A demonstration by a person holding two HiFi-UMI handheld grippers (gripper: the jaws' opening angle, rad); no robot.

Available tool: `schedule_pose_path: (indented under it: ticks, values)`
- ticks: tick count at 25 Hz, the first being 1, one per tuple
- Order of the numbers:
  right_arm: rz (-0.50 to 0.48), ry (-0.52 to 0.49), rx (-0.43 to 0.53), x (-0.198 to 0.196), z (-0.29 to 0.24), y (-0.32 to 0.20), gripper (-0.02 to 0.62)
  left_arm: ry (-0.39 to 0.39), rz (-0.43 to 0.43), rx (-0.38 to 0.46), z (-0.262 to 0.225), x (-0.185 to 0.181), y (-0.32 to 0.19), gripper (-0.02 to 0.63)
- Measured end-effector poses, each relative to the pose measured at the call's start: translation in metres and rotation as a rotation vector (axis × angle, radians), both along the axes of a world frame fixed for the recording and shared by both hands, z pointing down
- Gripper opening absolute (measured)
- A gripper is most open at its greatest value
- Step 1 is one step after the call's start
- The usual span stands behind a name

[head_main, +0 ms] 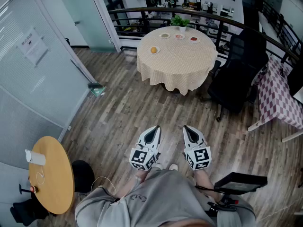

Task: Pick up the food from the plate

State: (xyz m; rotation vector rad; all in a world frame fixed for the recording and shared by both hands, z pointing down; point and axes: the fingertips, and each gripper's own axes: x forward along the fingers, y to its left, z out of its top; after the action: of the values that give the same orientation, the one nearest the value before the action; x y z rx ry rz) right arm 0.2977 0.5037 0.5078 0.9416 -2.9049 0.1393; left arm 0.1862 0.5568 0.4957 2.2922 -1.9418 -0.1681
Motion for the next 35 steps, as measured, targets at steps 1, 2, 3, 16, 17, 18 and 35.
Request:
schedule_pose_path:
  ticks: [1,2,3,16,17,18,35]
  values:
    - [0.004,-0.007,-0.004,-0.004,0.000,-0.001,0.005,-0.006,0.006,0.000,-0.001,-0.005,-0.002,0.002]
    - [0.004,-0.013,-0.010,-0.008,0.001,-0.002,0.005,-0.011,0.010,0.001,-0.002,-0.009,-0.004,0.002]
    - [-0.001,-0.016,-0.016,-0.012,0.001,-0.003,0.005,-0.014,0.013,0.002,-0.002,-0.012,-0.006,0.002]
    - [-0.115,-0.001,-0.129,-0.041,0.038,-0.032,0.006,-0.055,-0.105,-0.041,0.001,-0.029,0.000,0.002]
    - [-0.122,-0.003,-0.127,-0.043,0.036,-0.034,0.005,-0.056,-0.118,-0.037,-0.002,-0.034,0.000,0.002]
    - [-0.128,-0.002,-0.119,-0.044,0.034,-0.036,0.005,-0.057,-0.132,-0.029,-0.004,-0.038,-0.002,0.002]
    - [-0.166,0.098,-0.118,-0.074,0.064,-0.105,0.005,-0.050,-0.072,-0.040,0.018,-0.072,-0.092,0.002]
